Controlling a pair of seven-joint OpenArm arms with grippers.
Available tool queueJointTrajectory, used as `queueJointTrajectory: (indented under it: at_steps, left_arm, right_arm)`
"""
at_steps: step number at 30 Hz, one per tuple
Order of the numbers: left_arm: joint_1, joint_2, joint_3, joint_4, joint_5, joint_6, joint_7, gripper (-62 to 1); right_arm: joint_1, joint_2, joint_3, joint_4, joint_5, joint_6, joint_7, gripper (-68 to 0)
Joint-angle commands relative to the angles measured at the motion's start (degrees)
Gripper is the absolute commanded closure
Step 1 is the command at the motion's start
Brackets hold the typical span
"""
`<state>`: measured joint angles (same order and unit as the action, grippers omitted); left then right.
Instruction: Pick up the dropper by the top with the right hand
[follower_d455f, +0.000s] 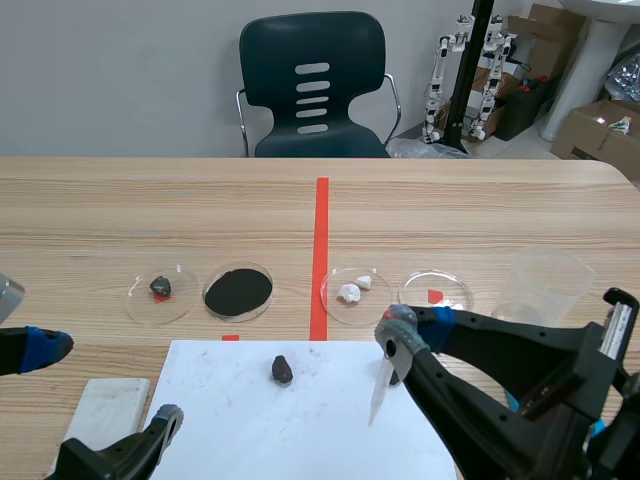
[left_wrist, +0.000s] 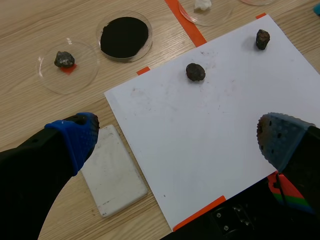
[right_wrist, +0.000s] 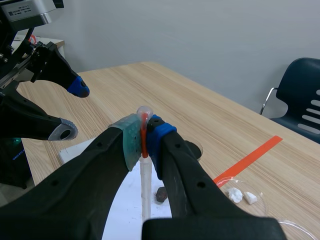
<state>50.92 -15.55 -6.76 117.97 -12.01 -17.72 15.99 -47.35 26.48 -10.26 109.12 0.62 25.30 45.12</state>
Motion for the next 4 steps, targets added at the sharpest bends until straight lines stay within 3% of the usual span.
queueJointTrajectory:
  at_steps: [1, 4]
  left_arm:
    - [0.33, 0.28, 0.35, 0.46, -0.37, -0.02, -0.94, -62.3]
    - [0.33, 0.28, 0.35, 0.46, -0.37, -0.02, -0.94, -62.3]
  right_arm:
    - [0.04, 0.35, 0.44, 0.72, 0.90, -0.22, 1.31, -1.1]
    - [0.04, 0.35, 0.46, 0.72, 0.90, -0.22, 1.29, -1.1]
